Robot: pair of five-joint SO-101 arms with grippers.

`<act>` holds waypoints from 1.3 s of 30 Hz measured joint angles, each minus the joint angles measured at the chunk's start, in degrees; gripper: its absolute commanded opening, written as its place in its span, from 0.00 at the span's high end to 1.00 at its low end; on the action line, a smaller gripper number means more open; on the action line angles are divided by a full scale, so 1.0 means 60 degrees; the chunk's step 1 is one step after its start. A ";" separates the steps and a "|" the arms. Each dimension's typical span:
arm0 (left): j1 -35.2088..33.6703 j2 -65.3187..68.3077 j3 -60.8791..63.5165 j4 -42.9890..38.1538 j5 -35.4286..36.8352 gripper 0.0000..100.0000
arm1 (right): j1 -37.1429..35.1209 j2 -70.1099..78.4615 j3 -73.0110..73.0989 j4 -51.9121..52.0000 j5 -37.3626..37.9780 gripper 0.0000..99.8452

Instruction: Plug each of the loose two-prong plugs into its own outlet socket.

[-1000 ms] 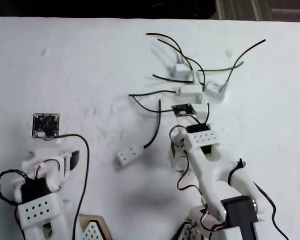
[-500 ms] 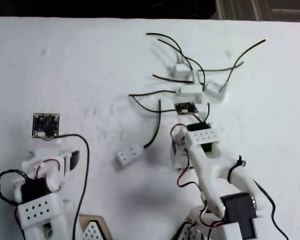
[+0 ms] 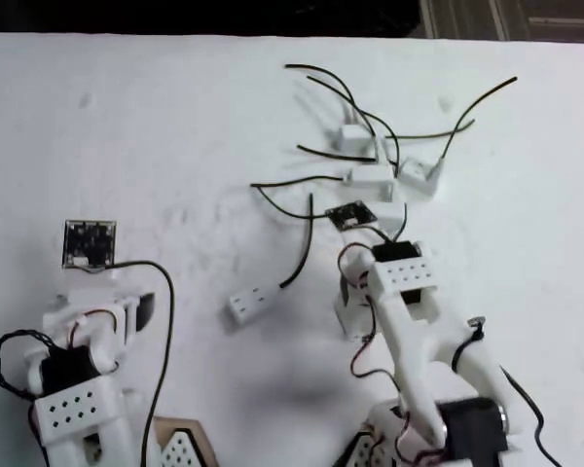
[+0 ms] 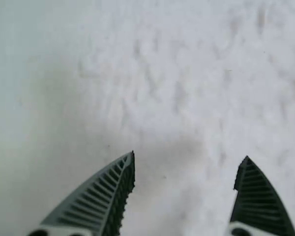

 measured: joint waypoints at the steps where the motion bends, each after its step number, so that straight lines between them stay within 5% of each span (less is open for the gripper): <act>1: 0.0000 0.0000 0.0000 0.0000 0.0000 0.68 | 0.0044 0.0234 0.0000 0.0015 0.0000 0.88; 11: 0.0000 -0.0015 0.0000 0.0000 0.0000 0.68 | -0.0059 0.1685 -0.0747 0.0352 -0.0103 0.87; 27: 0.0000 -0.0015 0.0000 0.0000 0.0000 0.68 | 0.0059 0.1788 -0.1817 0.1026 -0.2081 0.87; 33: 0.0000 -0.0015 0.0000 0.0000 0.0000 0.68 | 0.0103 0.1817 -0.1817 0.1026 -0.2081 0.98; 39: 0.0000 -0.0015 0.0000 0.0000 0.0000 0.68 | 0.0205 0.1978 -0.1832 0.1026 -0.2081 0.98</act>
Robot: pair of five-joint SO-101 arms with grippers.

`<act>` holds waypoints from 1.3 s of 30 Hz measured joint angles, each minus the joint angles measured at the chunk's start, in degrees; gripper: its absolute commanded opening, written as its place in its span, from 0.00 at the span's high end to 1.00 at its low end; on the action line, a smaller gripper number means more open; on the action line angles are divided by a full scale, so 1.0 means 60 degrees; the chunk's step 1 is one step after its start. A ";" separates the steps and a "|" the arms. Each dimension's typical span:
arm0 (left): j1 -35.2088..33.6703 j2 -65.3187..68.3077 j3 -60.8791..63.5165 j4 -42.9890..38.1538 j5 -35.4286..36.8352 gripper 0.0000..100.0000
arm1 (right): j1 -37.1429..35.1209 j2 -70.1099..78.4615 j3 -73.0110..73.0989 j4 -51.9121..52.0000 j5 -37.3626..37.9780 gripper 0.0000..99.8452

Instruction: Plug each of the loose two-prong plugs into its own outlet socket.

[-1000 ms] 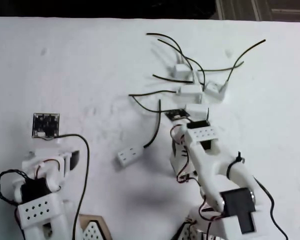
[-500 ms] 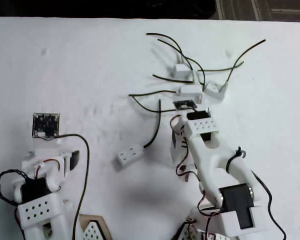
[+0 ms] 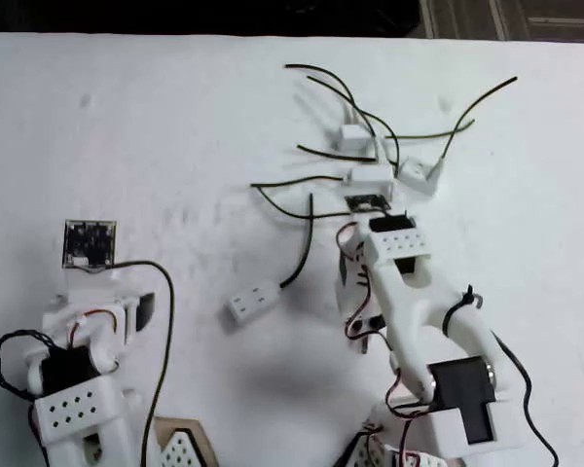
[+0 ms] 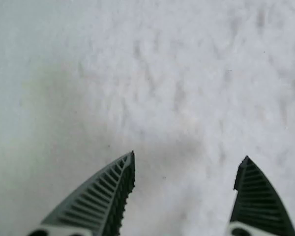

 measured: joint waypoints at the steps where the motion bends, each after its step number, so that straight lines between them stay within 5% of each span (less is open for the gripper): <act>1: 0.0000 0.0000 0.0000 0.0000 0.0000 0.68 | 0.0000 0.0132 -0.0029 0.0000 0.0000 0.98; 20: 0.0000 0.0000 0.0000 0.0000 0.0000 0.68 | 0.0015 0.1143 -0.0205 0.0088 -0.0015 0.98; 28: 0.0000 0.0000 0.0000 0.0000 0.0000 0.68 | -0.0484 -0.2418 -0.0161 0.1832 0.0396 0.98; 39: 0.0000 -0.0015 -0.0015 0.0000 0.0000 0.68 | -0.1231 -0.8029 -0.0161 0.2007 0.0718 0.98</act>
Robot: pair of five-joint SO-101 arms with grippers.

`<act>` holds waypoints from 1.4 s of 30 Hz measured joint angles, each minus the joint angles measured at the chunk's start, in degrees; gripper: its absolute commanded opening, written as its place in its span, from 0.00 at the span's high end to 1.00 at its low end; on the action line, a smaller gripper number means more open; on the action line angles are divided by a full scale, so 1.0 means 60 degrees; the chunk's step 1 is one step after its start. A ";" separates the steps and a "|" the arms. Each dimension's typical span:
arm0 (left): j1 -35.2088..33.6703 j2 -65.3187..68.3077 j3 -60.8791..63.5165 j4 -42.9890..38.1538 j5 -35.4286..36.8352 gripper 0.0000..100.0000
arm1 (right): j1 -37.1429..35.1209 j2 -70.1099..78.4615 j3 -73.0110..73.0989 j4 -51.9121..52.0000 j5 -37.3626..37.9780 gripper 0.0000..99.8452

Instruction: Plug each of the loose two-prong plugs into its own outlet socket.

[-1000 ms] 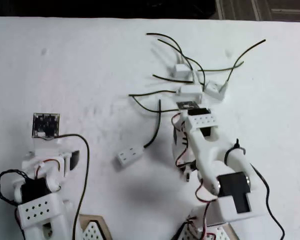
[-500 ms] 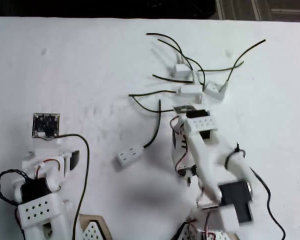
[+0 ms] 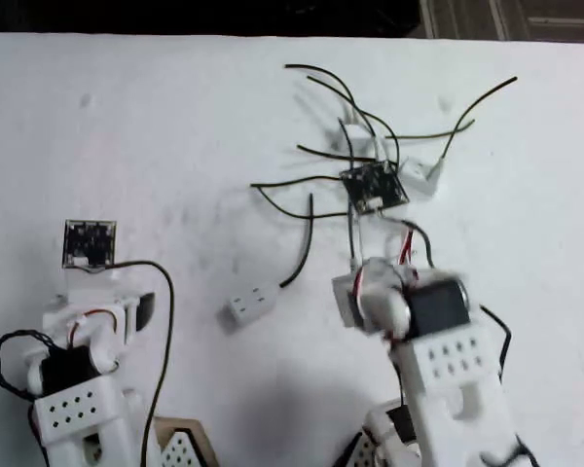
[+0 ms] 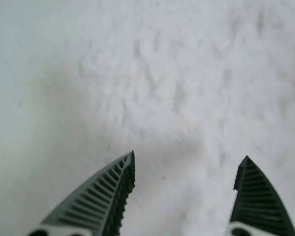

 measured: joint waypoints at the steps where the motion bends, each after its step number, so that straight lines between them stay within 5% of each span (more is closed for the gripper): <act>1: 0.0000 -0.0059 -0.0029 0.0029 0.0000 0.68 | -0.0132 -0.0293 0.0000 0.0000 0.0029 0.98; 12: 0.0103 -0.3150 -0.1392 0.0952 0.1084 0.68 | -0.2374 -0.2286 0.0015 -0.0293 0.0029 0.98; 29: 0.3238 -0.4645 -0.1934 0.1231 0.3297 0.68 | -0.5260 -0.2593 0.1495 -0.2872 0.0029 0.98; 42: 0.5934 -0.4645 -0.3458 0.3048 0.3209 0.68 | -0.5773 -0.2579 0.3004 -0.4850 0.0029 0.98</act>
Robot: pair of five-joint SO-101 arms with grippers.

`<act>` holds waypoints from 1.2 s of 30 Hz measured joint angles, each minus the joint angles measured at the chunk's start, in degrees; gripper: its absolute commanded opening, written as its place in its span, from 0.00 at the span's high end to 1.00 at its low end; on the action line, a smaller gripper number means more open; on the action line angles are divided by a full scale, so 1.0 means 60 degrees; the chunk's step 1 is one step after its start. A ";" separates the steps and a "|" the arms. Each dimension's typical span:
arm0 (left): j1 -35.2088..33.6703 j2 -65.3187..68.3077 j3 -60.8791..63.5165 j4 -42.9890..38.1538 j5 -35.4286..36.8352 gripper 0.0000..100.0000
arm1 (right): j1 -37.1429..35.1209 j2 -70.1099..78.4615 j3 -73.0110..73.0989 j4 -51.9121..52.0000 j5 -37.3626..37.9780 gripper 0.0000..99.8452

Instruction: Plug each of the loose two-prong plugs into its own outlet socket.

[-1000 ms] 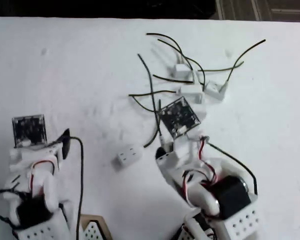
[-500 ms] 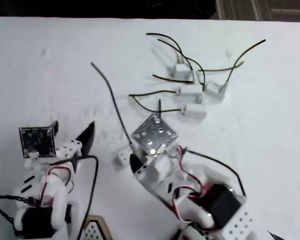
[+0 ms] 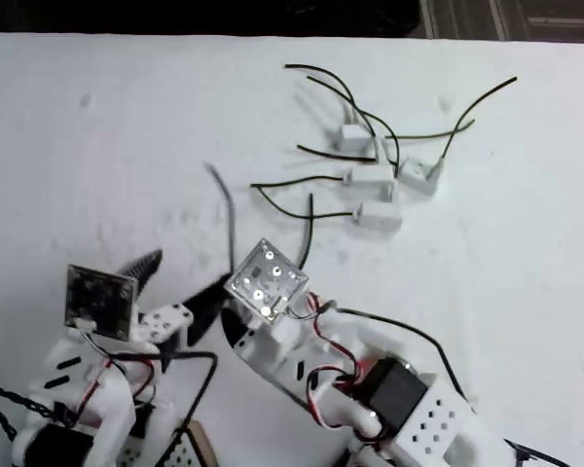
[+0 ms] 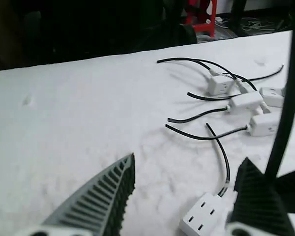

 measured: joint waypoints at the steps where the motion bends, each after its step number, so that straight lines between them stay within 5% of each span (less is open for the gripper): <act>1: 0.0190 0.0000 -0.0029 0.0044 -0.0205 0.68 | 0.0000 0.0000 0.0000 0.0000 0.0000 0.98; 16: 0.0733 0.0000 -0.0103 0.0278 -0.0879 0.68 | 0.0249 0.0733 0.0249 -0.0220 0.0000 0.98; 22: -0.1905 0.0000 -0.0484 0.0278 -0.0879 0.68 | 0.1509 0.2652 0.0249 -0.1158 -0.0469 0.98; 29: -0.5700 0.0000 0.0498 -0.0205 -0.0879 0.68 | 0.1641 0.3751 0.0249 -0.2330 -0.0645 0.98; 36: -0.7502 0.0044 0.3429 -0.2125 -0.0879 0.68 | 0.1260 0.4674 0.0249 -0.2505 -0.1934 0.98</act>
